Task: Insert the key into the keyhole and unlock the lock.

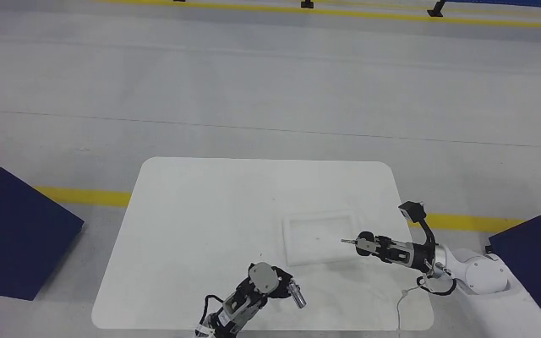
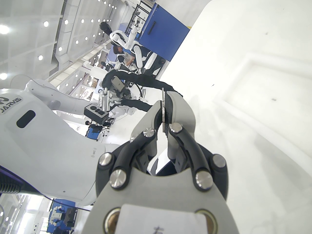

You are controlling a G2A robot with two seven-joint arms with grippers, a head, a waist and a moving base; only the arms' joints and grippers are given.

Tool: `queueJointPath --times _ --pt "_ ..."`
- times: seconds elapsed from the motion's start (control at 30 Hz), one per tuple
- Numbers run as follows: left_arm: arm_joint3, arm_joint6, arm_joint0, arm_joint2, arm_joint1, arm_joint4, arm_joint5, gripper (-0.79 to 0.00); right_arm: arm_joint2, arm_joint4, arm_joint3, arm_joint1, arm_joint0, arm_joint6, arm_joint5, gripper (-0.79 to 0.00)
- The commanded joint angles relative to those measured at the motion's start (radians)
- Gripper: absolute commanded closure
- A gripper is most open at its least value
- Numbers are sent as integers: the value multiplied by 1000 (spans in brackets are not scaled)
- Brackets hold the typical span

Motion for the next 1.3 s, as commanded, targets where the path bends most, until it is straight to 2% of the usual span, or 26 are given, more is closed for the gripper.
queueJointPath --times 0.0,0.1,0.47,0.57,0.8,0.9,1.17,1.27 --pt "-13 -36 14 5 -4 5 4 0 0 0 0 0 0 0 0 0" --pt "-23 -71 27 10 -8 2 4 0 0 0 0 0 0 0 0 0" --pt "-24 -73 27 10 -9 4 5 0 0 0 0 0 0 0 0 0" --pt "-39 -84 29 16 -12 -18 -21 0 0 0 0 0 0 0 0 0" --pt "-99 -204 51 44 -29 -67 -79 0 0 0 0 0 0 0 0 0" --pt "-125 -288 66 49 -36 -72 -104 0 0 0 0 0 0 0 0 0" --pt "-187 -475 92 65 -55 2 -162 0 0 0 0 0 0 0 0 0" --pt "-190 -518 93 76 -64 12 -149 0 0 0 0 0 0 0 0 0"
